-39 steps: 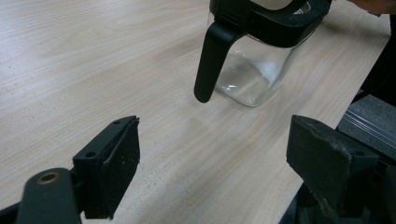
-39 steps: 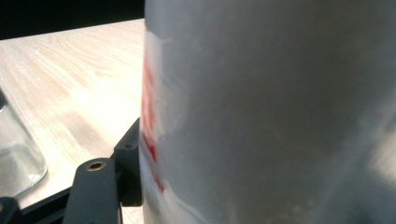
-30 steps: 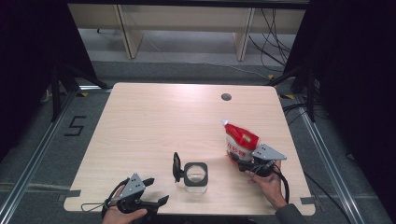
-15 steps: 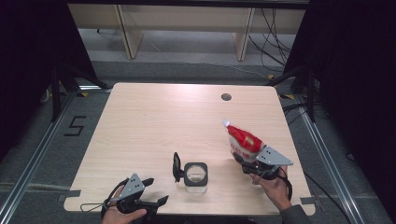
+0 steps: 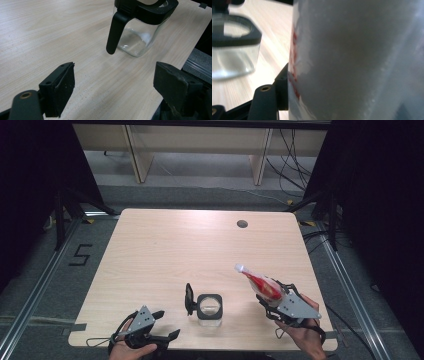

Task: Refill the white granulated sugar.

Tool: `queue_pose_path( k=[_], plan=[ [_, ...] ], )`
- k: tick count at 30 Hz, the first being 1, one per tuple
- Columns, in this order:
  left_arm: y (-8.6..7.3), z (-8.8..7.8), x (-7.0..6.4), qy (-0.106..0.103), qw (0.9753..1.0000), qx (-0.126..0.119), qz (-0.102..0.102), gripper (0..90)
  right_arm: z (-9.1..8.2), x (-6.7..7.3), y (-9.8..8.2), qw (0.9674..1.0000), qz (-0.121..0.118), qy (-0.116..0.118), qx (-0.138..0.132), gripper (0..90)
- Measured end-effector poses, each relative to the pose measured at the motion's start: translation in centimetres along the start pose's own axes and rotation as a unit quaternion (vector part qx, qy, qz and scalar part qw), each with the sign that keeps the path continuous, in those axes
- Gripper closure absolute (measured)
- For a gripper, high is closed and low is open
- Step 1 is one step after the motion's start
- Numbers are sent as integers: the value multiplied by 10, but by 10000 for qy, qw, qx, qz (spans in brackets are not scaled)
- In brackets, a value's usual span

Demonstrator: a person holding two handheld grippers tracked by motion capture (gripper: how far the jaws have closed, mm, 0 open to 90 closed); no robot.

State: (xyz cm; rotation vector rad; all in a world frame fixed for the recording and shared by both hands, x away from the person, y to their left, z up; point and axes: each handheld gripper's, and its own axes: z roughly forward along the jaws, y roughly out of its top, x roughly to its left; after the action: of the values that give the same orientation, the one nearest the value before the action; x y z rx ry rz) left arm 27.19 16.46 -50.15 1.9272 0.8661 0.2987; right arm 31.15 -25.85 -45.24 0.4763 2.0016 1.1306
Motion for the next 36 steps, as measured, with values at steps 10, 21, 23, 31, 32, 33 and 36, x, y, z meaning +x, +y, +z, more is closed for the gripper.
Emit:
queue_pose_path(
  k=[10, 21, 23, 31, 32, 33, 36],
  plan=[
    [0, 0, 0, 52, 10000, 50, 65, 167, -13, 19, 8, 9894, -1384, -237, 373, 372],
    [0, 0, 2, 44, 10000, 26, 74, 167, -14, 37, 16, 9580, -2712, -609, 703, 374],
    [0, -1, 4, 86, 9999, 41, 108, 166, -15, 40, 18, 9511, -2943, -617, 713, 374],
    [-1, 0, 2, 59, 10000, 64, 39, 162, -12, 50, 19, 9272, -3589, -635, 861, 377],
    [-1, 1, 3, 62, 10000, 53, 40, 162, -12, 52, 19, 9235, -3675, -701, 853, 377],
    [-1, 1, 2, 72, 10000, 16, 6, 160, -12, 54, 19, 9207, -3723, -772, 884, 377],
    [-1, 1, 4, 105, 9999, 39, -3, 158, -11, 58, 20, 9070, -4044, -753, 897, 378]
  ],
)
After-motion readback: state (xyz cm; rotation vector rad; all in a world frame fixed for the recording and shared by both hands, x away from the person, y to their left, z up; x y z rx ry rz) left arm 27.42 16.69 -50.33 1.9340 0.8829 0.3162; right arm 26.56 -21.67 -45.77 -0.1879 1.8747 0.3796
